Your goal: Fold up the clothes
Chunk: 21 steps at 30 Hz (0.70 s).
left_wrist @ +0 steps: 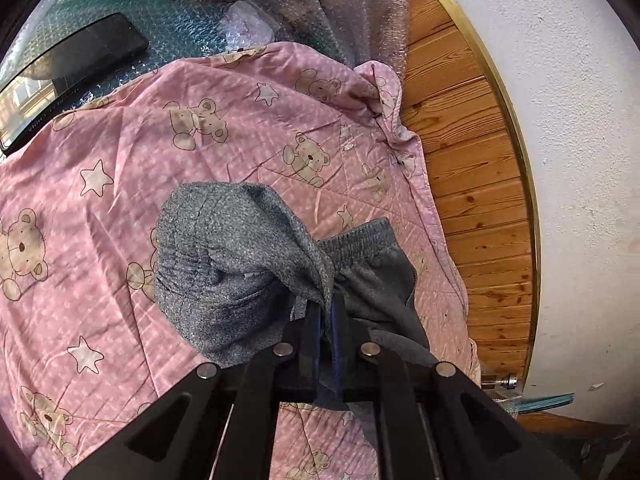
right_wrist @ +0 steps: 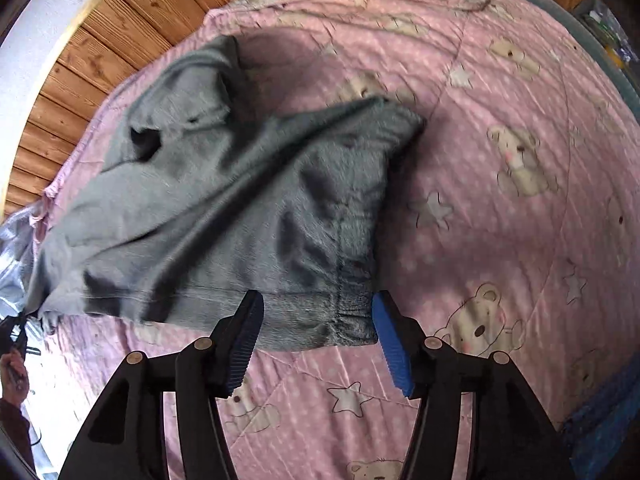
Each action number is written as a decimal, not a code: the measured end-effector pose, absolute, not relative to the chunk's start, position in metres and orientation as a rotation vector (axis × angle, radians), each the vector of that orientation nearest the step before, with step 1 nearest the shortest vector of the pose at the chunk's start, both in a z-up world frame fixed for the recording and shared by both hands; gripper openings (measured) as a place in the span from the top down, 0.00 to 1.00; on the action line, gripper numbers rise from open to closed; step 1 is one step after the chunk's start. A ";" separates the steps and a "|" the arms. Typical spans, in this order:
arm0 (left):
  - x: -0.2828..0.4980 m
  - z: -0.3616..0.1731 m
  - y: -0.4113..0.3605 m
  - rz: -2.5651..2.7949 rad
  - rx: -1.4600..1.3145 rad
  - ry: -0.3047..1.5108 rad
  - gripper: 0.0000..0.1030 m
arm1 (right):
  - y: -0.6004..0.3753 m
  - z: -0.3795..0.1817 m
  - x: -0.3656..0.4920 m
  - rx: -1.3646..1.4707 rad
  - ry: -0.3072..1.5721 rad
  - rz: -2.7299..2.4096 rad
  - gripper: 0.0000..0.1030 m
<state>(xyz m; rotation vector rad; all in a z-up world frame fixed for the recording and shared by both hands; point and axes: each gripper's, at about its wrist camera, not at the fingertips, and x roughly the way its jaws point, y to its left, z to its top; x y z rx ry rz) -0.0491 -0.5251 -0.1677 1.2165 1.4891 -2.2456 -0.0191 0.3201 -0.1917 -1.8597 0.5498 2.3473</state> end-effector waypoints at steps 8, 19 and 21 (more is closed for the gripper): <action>-0.039 -0.133 -0.527 -2.325 1.169 1.484 0.95 | 0.331 -0.111 0.002 -1.730 0.338 2.573 0.89; 0.082 -0.167 -0.501 -2.287 1.582 1.363 0.95 | 0.397 -0.144 0.089 -2.006 0.170 2.252 0.89; 0.098 -0.194 -0.499 -2.205 1.621 1.391 0.95 | 0.395 -0.159 0.092 -2.021 0.150 2.194 0.87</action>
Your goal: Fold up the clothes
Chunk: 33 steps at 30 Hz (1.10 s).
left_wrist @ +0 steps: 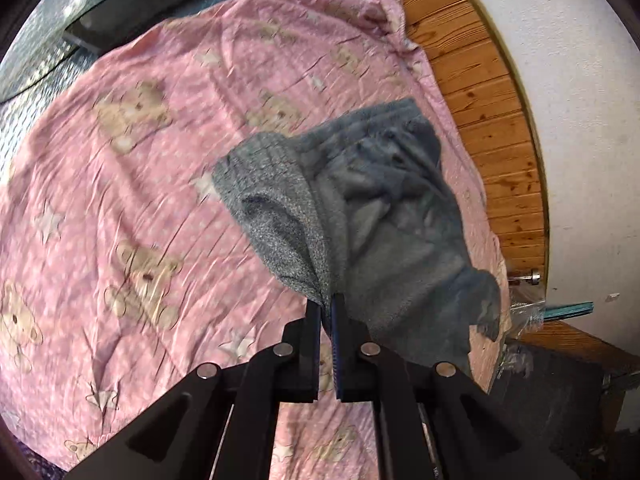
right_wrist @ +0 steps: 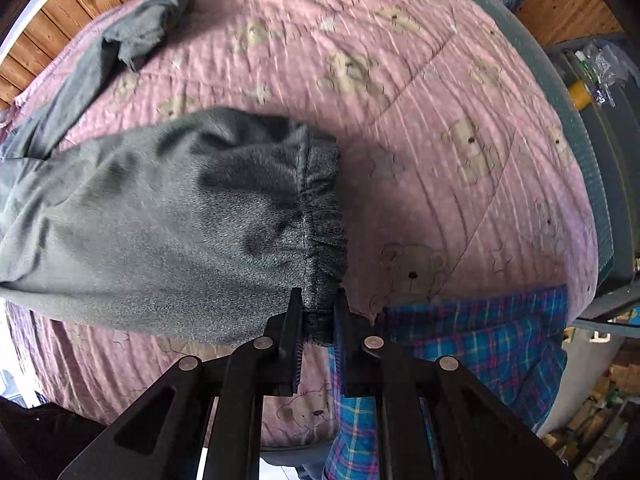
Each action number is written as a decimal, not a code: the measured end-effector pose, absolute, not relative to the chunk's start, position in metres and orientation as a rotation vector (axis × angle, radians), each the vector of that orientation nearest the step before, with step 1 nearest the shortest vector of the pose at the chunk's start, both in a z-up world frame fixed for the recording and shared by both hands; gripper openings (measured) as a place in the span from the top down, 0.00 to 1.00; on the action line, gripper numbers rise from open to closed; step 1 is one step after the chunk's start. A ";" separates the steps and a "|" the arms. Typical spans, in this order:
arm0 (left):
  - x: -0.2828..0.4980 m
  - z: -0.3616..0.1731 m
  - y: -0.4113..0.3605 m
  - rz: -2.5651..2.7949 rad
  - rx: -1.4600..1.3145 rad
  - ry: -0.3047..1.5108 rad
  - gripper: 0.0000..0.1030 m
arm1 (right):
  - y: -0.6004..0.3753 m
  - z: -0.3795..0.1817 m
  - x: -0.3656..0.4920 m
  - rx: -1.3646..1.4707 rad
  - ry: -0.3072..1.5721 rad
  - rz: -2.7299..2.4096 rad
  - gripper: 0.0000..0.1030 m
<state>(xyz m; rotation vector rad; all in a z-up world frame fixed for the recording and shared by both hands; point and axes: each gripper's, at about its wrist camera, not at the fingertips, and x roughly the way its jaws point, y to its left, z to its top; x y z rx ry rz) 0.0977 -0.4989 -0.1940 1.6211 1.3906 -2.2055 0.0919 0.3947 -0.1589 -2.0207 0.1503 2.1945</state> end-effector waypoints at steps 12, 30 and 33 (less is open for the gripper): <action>0.120 -0.138 -0.533 -2.434 1.663 1.166 0.56 | 0.393 -0.074 0.064 -1.740 0.261 2.267 0.55; -0.165 -0.170 -0.504 -2.502 1.683 0.964 0.48 | 0.272 -0.147 -0.145 -1.771 0.579 2.433 0.44; -0.201 -0.187 -0.490 -2.473 1.735 0.827 0.48 | 0.275 -0.170 -0.158 -1.782 0.676 2.387 0.44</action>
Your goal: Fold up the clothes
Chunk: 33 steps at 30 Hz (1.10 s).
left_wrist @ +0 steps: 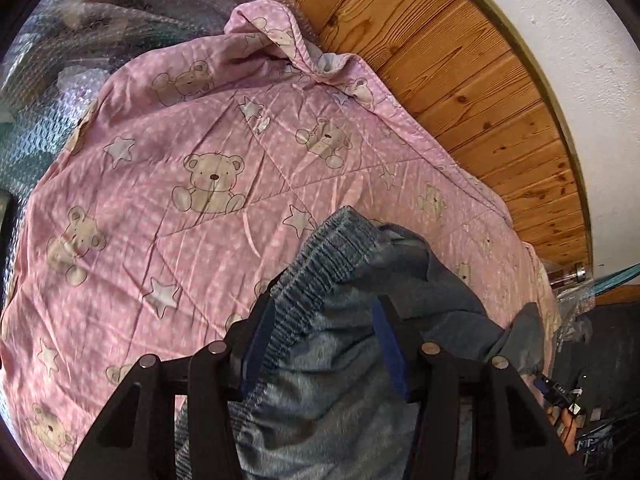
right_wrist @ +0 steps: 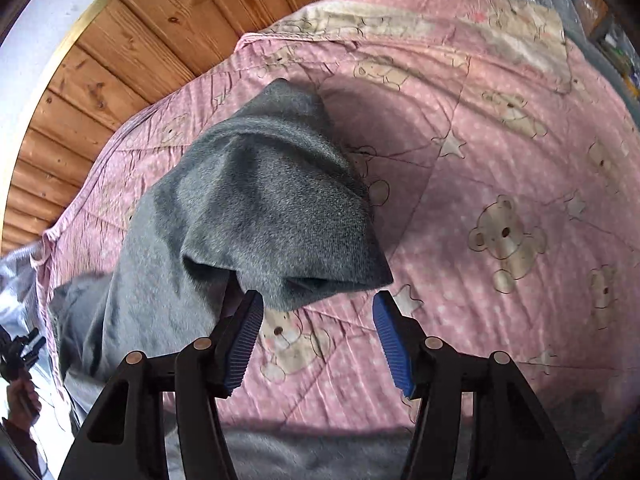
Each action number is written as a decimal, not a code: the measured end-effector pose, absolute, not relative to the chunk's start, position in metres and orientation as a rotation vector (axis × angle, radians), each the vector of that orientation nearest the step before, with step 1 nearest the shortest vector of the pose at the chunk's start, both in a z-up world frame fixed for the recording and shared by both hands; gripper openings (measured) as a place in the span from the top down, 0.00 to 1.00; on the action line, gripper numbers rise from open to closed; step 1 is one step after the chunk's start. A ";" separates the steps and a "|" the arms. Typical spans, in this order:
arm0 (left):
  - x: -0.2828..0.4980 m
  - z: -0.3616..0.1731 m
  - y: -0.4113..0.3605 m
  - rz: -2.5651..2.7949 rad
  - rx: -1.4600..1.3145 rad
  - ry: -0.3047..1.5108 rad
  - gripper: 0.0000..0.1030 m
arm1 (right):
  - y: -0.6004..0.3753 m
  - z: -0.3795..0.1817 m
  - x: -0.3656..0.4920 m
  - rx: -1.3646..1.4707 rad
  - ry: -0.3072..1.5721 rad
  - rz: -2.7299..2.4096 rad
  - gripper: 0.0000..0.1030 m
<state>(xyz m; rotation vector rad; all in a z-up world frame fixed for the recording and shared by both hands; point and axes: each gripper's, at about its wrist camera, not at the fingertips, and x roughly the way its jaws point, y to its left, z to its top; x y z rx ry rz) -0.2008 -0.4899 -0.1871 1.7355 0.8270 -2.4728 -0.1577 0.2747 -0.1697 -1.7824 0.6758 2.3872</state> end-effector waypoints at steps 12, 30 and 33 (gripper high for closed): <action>-0.257 -0.218 -0.466 -2.535 1.727 0.632 0.78 | 0.258 -0.168 -0.196 -1.620 0.516 2.561 0.88; -0.237 -0.209 -0.592 -2.303 1.509 0.905 0.81 | 0.285 -0.200 -0.124 -1.787 -1.200 2.146 0.72; -0.239 -0.207 -0.592 -2.321 1.532 0.889 0.81 | 0.318 -0.152 -0.135 -1.873 -0.423 2.437 0.63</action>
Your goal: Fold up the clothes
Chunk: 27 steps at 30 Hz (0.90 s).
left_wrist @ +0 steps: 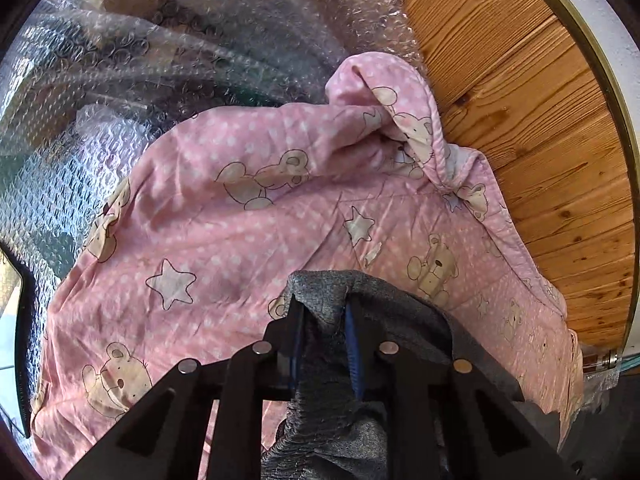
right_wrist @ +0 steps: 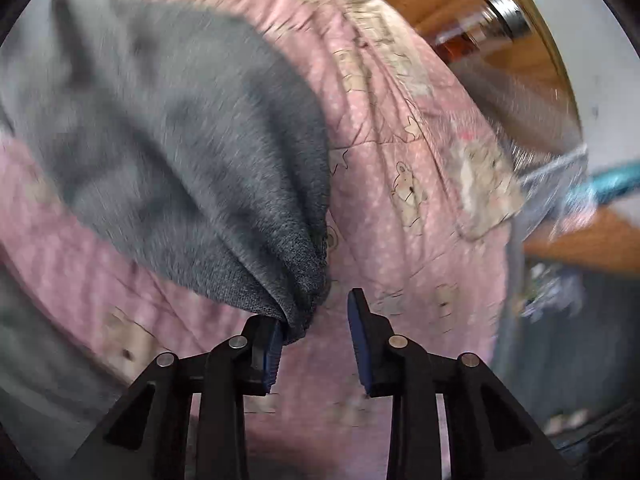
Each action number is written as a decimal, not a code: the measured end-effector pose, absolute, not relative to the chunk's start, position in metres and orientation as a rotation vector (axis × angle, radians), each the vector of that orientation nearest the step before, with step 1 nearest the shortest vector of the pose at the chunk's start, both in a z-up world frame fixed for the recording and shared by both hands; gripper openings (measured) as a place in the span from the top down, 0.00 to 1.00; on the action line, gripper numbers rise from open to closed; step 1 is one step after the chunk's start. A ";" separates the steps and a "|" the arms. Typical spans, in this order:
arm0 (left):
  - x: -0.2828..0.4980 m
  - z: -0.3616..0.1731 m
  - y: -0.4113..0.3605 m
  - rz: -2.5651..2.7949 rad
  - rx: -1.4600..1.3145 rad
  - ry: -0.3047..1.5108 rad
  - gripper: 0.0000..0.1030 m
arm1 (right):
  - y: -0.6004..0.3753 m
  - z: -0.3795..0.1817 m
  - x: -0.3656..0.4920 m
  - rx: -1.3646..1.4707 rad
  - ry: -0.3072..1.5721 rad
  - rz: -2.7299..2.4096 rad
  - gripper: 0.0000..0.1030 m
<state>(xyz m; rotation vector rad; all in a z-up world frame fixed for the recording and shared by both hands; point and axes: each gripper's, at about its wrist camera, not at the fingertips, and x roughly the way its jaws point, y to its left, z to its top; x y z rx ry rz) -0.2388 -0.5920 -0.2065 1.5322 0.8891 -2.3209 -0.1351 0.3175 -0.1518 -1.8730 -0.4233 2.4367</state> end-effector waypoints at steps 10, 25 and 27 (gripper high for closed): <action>-0.249 -0.211 -0.590 -2.310 1.574 0.860 0.80 | 0.386 -0.127 -0.181 -1.721 0.878 2.645 0.52; -0.241 -0.213 -0.594 -2.294 1.619 0.834 0.80 | 0.259 -0.156 -0.100 -2.507 -0.578 2.461 0.69; -0.242 -0.216 -0.591 -2.292 1.616 0.859 0.80 | 0.295 -0.143 -0.101 -2.485 -0.173 2.517 0.65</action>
